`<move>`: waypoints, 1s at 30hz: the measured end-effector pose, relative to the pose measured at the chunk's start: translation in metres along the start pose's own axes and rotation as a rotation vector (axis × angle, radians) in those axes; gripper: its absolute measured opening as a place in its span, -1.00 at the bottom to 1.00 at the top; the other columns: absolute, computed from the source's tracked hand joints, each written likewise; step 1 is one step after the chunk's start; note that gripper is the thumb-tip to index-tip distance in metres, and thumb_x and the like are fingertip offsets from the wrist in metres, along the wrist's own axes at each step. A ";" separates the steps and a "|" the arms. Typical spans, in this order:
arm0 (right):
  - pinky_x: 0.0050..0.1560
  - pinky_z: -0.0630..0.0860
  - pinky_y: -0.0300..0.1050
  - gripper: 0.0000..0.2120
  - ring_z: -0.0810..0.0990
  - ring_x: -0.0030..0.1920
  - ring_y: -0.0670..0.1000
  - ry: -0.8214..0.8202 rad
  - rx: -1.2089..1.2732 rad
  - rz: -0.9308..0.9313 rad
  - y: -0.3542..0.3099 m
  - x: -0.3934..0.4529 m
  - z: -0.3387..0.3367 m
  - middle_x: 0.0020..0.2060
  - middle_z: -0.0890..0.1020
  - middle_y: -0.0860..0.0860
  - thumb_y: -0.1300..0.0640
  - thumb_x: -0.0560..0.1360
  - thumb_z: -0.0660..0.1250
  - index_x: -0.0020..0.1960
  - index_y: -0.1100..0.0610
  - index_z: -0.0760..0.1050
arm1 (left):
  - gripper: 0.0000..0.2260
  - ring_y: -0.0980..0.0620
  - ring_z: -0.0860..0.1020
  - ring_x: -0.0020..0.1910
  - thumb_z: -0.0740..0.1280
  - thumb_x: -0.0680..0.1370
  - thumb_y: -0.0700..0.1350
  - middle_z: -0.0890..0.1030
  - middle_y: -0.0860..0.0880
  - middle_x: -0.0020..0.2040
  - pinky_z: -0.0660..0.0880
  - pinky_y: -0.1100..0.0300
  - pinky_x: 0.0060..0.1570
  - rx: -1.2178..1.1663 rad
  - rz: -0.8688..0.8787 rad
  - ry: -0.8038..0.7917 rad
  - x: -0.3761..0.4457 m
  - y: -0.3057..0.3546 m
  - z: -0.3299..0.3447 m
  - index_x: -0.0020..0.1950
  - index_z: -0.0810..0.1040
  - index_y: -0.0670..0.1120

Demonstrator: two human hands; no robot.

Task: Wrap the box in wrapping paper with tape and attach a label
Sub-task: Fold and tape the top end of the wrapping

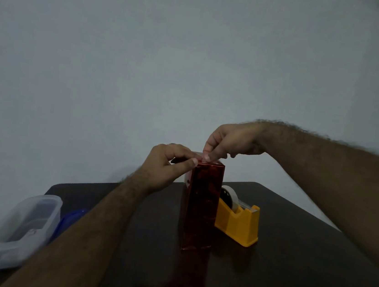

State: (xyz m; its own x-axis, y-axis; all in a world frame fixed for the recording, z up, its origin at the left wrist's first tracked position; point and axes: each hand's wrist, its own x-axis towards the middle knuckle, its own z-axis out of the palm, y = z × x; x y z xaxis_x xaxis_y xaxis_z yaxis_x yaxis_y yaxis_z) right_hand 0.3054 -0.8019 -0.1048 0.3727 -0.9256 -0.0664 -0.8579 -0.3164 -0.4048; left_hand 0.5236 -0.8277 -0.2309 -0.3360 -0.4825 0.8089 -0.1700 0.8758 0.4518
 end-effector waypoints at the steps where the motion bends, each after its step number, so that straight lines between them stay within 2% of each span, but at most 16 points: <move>1: -0.02 0.40 -0.10 -0.94 0.46 -0.11 -0.06 0.013 0.005 0.001 0.001 0.001 0.001 -0.23 0.64 -0.14 0.15 0.55 0.51 -0.04 0.00 0.73 | -0.84 -0.09 0.69 0.11 0.44 0.61 -0.17 0.76 0.04 0.09 0.60 -0.18 0.09 -0.003 0.002 0.003 0.000 0.000 0.000 0.15 0.77 -0.09; 4: -0.05 0.41 -0.10 -0.97 0.48 -0.09 -0.04 0.068 0.010 0.011 0.002 0.001 0.003 -0.24 0.66 -0.14 0.13 0.51 0.55 -0.06 0.03 0.74 | -0.84 -0.11 0.69 0.08 0.44 0.60 -0.15 0.76 0.03 0.08 0.59 -0.19 0.08 -0.002 -0.003 0.009 0.000 -0.001 0.000 0.14 0.77 -0.10; 8: -0.13 0.39 -0.15 -0.86 0.46 -0.12 -0.01 0.129 0.018 0.056 0.001 -0.001 0.002 -0.28 0.63 -0.09 0.13 0.44 0.61 -0.03 0.13 0.76 | -0.84 -0.10 0.69 0.09 0.44 0.61 -0.17 0.76 0.03 0.09 0.59 -0.14 0.07 0.013 0.012 -0.007 0.001 0.001 0.001 0.14 0.77 -0.10; 10: -0.15 0.42 -0.17 -0.85 0.50 -0.14 -0.02 0.134 0.033 0.097 0.000 -0.003 0.001 -0.30 0.65 -0.11 0.11 0.41 0.64 -0.06 0.11 0.76 | -0.85 -0.09 0.69 0.10 0.44 0.62 -0.20 0.76 0.02 0.09 0.60 -0.11 0.07 0.005 0.013 -0.012 0.001 0.002 0.002 0.14 0.77 -0.11; 14: -0.15 0.48 -0.13 -0.80 0.53 -0.10 -0.02 0.134 0.014 0.145 -0.005 -0.004 -0.002 -0.15 0.68 -0.02 0.10 0.37 0.67 -0.07 0.12 0.75 | -0.88 -0.11 0.68 -0.01 0.45 0.61 -0.19 0.76 -0.05 0.01 0.58 -0.14 -0.01 0.002 0.007 0.002 0.001 0.003 0.002 0.09 0.77 -0.13; 19: -0.05 0.54 -0.08 -0.66 0.58 0.05 0.01 0.155 -0.016 0.187 -0.010 -0.003 -0.003 0.05 0.70 0.05 0.08 0.34 0.69 0.04 0.19 0.73 | -0.88 -0.10 0.67 -0.05 0.45 0.61 -0.22 0.76 -0.03 -0.03 0.57 -0.10 -0.05 0.023 0.028 -0.001 0.000 0.006 0.003 0.08 0.78 -0.10; 21: -0.10 0.53 -0.09 -0.63 0.57 -0.04 -0.01 0.159 -0.003 0.212 -0.008 -0.001 -0.003 -0.02 0.70 0.03 0.07 0.31 0.71 0.02 0.21 0.72 | -0.88 -0.08 0.67 -0.05 0.45 0.61 -0.22 0.75 -0.04 -0.04 0.57 -0.09 -0.05 0.027 0.024 0.004 0.001 0.005 0.003 0.08 0.78 -0.10; 23: -0.28 0.42 -0.14 -0.65 0.44 -0.21 0.01 0.157 0.026 0.225 -0.005 0.001 -0.003 -0.22 0.65 0.02 0.09 0.29 0.72 -0.07 0.25 0.71 | -0.89 -0.08 0.67 -0.05 0.46 0.61 -0.22 0.75 -0.03 -0.05 0.58 -0.09 -0.05 0.036 0.024 0.008 0.001 0.005 0.003 0.07 0.78 -0.11; 24: -0.31 0.39 -0.15 -0.65 0.40 -0.22 0.02 0.162 0.041 0.231 -0.004 0.001 -0.002 -0.26 0.63 0.02 0.09 0.28 0.72 -0.09 0.26 0.70 | -0.89 -0.08 0.68 -0.05 0.46 0.60 -0.22 0.75 -0.03 -0.05 0.58 -0.09 -0.05 0.034 0.024 0.008 0.001 0.005 0.003 0.07 0.78 -0.11; 26: -0.27 0.44 -0.14 -0.57 0.45 -0.18 0.03 0.186 0.029 0.245 -0.004 -0.001 -0.001 -0.16 0.64 0.05 0.03 0.27 0.73 -0.01 0.25 0.70 | -0.89 -0.07 0.68 -0.04 0.47 0.60 -0.22 0.75 -0.02 -0.05 0.59 -0.06 -0.04 0.029 0.025 0.013 0.001 0.006 0.004 0.06 0.78 -0.10; 28: -0.19 0.53 -0.09 -0.37 0.54 -0.10 0.02 0.213 -0.049 0.268 -0.003 -0.006 -0.002 -0.01 0.62 0.06 -0.12 0.27 0.71 0.16 0.24 0.64 | -0.90 -0.05 0.67 -0.06 0.48 0.59 -0.22 0.75 -0.02 -0.05 0.60 -0.04 -0.03 0.017 0.022 0.021 0.001 0.004 0.003 0.05 0.79 -0.10; 30: 0.16 0.61 0.08 -0.08 0.60 0.22 0.15 0.206 -0.085 0.335 0.002 -0.009 -0.002 0.27 0.60 0.11 -0.27 0.24 0.67 0.40 0.24 0.50 | -0.91 -0.06 0.67 -0.08 0.48 0.59 -0.22 0.74 -0.03 -0.07 0.60 -0.05 -0.03 0.008 0.017 0.024 0.001 0.003 0.002 0.03 0.78 -0.13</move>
State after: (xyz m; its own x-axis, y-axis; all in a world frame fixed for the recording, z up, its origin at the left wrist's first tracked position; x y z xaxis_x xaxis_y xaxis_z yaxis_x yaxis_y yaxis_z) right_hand 0.3000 -0.7942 -0.1033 -0.0036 -1.0000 0.0057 -0.9493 0.0016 -0.3144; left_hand 0.5209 -0.8252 -0.2299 -0.3162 -0.4676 0.8254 -0.1718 0.8839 0.4350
